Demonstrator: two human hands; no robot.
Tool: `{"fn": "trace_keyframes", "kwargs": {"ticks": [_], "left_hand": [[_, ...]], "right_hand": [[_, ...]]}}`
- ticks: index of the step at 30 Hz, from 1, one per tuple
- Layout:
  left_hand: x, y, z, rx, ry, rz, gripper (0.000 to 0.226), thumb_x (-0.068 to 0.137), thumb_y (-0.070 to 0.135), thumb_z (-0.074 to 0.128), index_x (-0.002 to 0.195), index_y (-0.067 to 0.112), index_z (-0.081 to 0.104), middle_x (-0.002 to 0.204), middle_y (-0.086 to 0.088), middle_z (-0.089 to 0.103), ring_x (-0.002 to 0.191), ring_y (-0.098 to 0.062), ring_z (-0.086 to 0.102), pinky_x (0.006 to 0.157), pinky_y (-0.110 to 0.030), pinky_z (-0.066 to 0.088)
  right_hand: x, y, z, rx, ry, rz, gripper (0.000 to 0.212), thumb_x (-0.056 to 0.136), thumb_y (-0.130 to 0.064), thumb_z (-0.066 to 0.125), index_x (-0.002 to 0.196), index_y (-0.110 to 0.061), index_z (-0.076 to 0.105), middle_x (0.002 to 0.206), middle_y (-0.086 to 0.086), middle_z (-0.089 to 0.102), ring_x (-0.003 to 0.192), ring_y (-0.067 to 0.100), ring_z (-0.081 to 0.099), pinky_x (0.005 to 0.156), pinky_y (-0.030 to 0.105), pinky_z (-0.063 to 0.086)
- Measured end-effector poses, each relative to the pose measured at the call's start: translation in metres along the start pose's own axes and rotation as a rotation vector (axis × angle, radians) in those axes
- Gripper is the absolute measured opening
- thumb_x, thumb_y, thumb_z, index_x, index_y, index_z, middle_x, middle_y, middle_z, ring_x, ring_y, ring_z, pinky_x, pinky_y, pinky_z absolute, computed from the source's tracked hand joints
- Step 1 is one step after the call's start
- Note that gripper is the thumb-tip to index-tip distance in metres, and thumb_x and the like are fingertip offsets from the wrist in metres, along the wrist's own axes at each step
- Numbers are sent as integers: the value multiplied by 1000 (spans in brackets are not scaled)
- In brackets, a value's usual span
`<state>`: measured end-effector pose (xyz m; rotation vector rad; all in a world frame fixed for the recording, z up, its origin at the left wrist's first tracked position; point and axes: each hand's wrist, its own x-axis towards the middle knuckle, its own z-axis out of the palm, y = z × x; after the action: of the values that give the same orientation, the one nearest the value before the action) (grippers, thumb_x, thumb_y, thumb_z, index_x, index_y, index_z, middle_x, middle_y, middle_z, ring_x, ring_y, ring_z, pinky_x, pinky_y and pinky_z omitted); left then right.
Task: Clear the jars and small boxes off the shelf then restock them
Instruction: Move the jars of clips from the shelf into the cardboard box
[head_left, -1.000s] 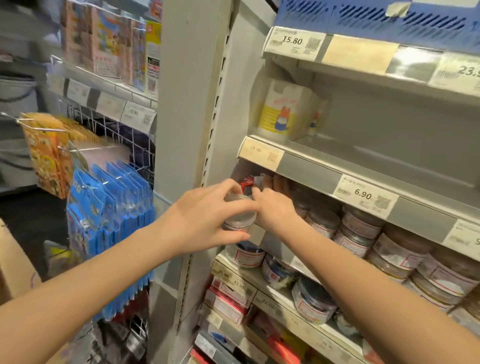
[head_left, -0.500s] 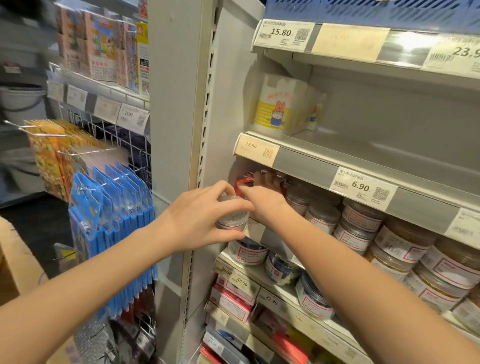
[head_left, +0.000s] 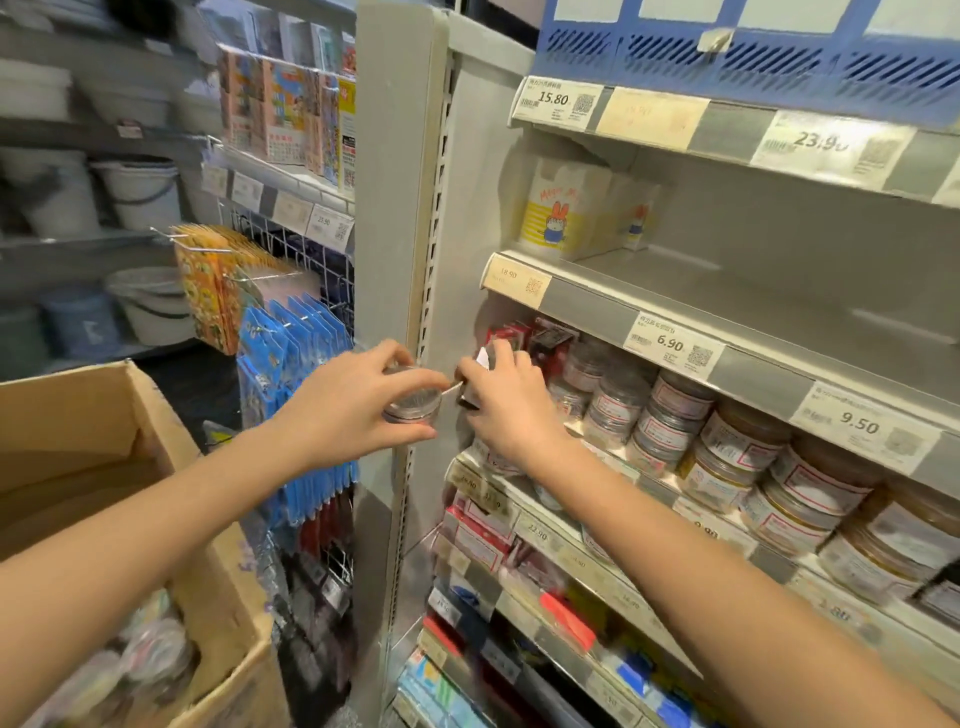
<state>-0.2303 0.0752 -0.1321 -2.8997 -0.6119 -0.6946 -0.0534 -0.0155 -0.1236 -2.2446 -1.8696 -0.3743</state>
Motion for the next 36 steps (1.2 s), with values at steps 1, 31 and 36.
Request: {"fn": "trace_keyframes", "kwargs": {"ticks": [1, 31, 36], "left_hand": [[-12, -1, -3, 16, -5, -6, 52, 81, 71, 44, 125, 45, 50, 111, -1, 53, 74, -20, 56, 67, -31, 43], [-316, -163, -36, -7, -454, -733, 71, 78, 50, 71, 135, 24, 38, 127, 7, 40, 95, -17, 59, 75, -32, 48], [-324, -174, -18, -27, -553, -682, 69, 79, 50, 69, 134, 26, 36, 133, 7, 38, 103, -14, 54, 76, -29, 45]], "right_hand": [[-9, -7, -1, 99, -5, -8, 42, 84, -23, 65, 123, -20, 50, 126, 11, 39, 113, 33, 40, 95, 42, 37], [2, -303, 131, 1333, -1100, 149, 36, 90, -41, 61, 114, -15, 58, 94, 8, 58, 75, 15, 52, 64, 27, 41], [21, -301, 153, 1303, -1074, 141, 22, 93, -17, 61, 114, -10, 61, 91, 9, 67, 71, 17, 53, 56, 23, 40]]}}
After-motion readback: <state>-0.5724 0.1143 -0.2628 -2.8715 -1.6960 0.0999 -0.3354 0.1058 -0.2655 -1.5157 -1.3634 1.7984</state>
